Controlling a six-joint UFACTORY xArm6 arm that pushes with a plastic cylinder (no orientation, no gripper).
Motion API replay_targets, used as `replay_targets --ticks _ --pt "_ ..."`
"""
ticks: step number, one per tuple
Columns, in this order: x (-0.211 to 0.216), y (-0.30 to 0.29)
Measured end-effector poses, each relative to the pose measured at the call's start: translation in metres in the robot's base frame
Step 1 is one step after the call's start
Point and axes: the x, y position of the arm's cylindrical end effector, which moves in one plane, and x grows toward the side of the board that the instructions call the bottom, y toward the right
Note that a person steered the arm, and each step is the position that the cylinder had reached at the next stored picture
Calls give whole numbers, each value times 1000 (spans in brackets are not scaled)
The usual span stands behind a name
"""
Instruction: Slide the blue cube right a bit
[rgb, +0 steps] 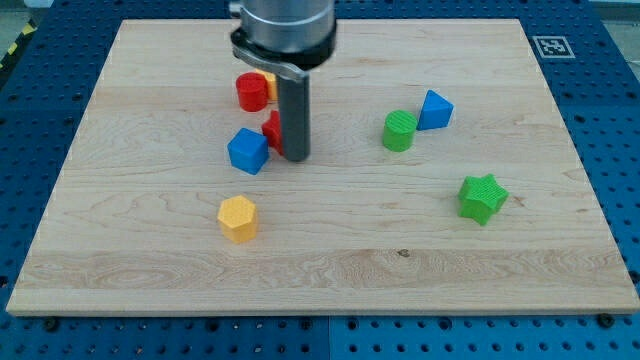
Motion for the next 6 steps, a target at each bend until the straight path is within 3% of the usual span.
replay_targets --ticks 2,3,4,6 --pt "-39 -54" --pt "-34 -81" --pt "-1 -102" --pt "5 -76"
